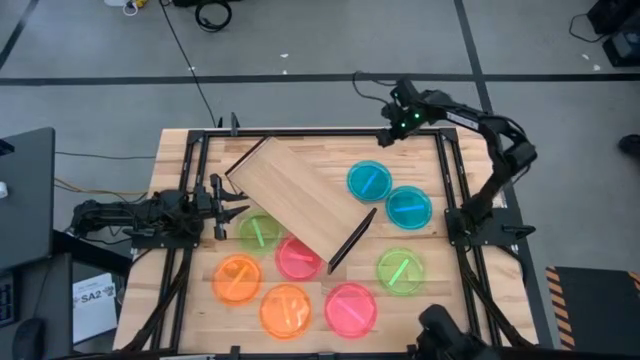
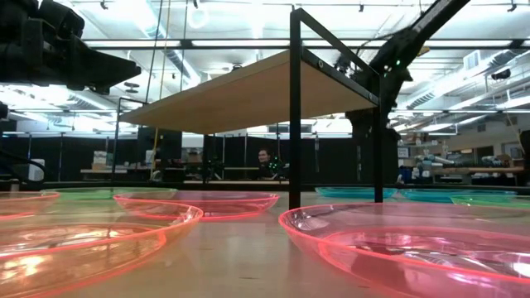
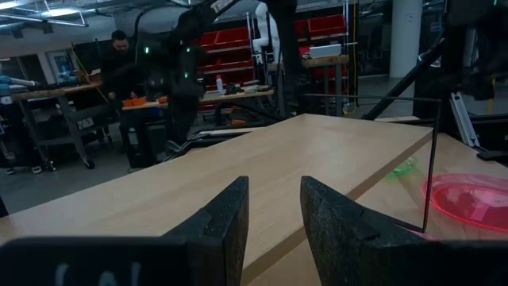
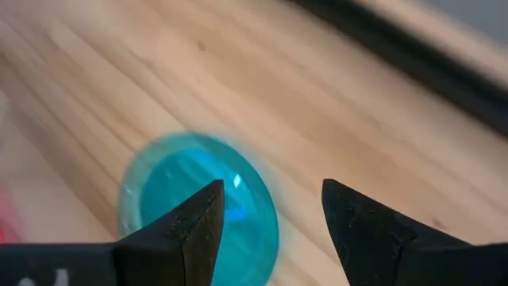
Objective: Place and stack plates onto a shelf
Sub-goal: Put the top blue plate on the shelf
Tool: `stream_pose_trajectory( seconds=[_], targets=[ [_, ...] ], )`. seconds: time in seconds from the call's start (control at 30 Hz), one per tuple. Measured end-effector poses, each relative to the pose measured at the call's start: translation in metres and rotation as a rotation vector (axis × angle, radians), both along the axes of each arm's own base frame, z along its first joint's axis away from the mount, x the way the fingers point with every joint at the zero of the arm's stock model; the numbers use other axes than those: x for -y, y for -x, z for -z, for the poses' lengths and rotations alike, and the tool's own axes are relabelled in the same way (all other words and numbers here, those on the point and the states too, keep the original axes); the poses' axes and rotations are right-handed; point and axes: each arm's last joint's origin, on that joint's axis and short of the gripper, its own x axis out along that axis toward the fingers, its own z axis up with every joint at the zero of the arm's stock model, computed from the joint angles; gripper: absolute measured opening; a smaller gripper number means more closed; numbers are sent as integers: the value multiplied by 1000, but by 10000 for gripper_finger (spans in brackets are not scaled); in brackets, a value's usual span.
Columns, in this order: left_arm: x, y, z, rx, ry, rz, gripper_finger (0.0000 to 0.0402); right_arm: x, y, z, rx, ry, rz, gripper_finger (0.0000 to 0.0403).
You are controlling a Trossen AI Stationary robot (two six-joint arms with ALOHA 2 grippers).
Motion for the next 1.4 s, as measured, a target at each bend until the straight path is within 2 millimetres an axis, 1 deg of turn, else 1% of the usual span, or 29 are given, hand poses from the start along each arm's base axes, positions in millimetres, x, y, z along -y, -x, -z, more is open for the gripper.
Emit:
stream_pose_trajectory(
  seconds=[0.27, 0.4, 0.53, 0.7, 1.1, 1.4],
  targets=[
    [0, 0, 0, 0, 0, 0, 123, 4, -4, 45, -126, -148, -91, 218],
    [0, 0, 0, 0, 0, 0, 123, 6, -5, 63, -164, -209, -114, 218],
    [0, 0, 0, 0, 0, 0, 123, 6, -6, 77, -156, -270, -152, 218],
    [0, 0, 0, 1, 1, 0, 123, 6, -8, 83, -119, -304, -188, 210],
    [0, 0, 0, 1, 1, 0, 123, 3, -10, 84, -116, -318, -200, 187],
    [0, 0, 0, 1, 1, 0, 123, -6, -19, 85, -134, -322, -236, 154]
  ],
)
